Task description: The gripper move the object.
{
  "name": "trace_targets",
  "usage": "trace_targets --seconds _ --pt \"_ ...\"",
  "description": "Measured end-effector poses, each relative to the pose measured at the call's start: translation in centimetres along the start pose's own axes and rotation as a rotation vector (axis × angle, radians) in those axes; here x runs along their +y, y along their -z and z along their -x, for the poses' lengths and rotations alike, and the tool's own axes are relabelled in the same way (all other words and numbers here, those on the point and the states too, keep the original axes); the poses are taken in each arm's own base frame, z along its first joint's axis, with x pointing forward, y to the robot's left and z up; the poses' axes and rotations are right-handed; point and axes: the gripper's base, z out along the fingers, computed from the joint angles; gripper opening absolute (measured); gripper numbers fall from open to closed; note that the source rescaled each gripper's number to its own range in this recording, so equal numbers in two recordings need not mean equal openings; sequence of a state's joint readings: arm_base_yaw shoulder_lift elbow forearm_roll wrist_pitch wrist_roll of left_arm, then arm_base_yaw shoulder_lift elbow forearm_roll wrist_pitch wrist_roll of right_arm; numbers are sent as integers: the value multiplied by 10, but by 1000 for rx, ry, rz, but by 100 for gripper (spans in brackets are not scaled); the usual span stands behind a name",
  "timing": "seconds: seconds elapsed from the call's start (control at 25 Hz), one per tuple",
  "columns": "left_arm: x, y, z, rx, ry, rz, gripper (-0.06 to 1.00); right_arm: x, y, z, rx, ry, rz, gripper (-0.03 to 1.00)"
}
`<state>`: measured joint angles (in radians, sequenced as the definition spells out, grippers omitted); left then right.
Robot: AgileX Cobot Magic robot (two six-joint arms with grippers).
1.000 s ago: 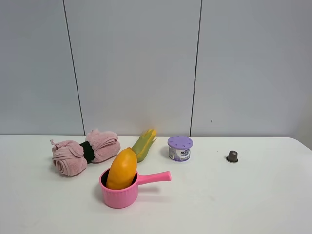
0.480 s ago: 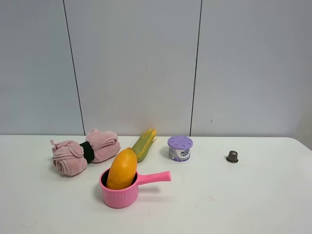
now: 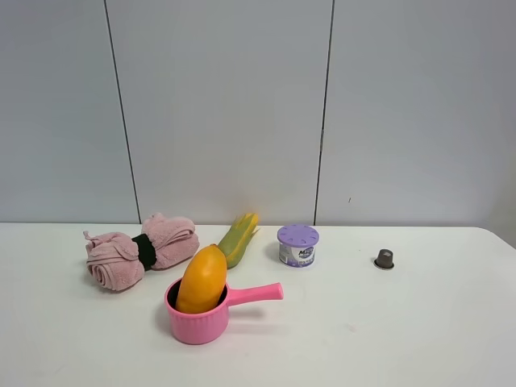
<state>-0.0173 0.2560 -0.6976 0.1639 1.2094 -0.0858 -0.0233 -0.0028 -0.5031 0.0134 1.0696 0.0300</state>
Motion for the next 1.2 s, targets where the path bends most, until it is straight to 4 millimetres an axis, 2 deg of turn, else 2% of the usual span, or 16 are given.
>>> trace_targets --seconds 0.56,1.2 --pt "0 -4 -47 -70 12 -12 84 0 0 0 0 0 0 100" --pt "-1 0 -49 -134 23 -31 84 0 0 0 0 0 0 100"
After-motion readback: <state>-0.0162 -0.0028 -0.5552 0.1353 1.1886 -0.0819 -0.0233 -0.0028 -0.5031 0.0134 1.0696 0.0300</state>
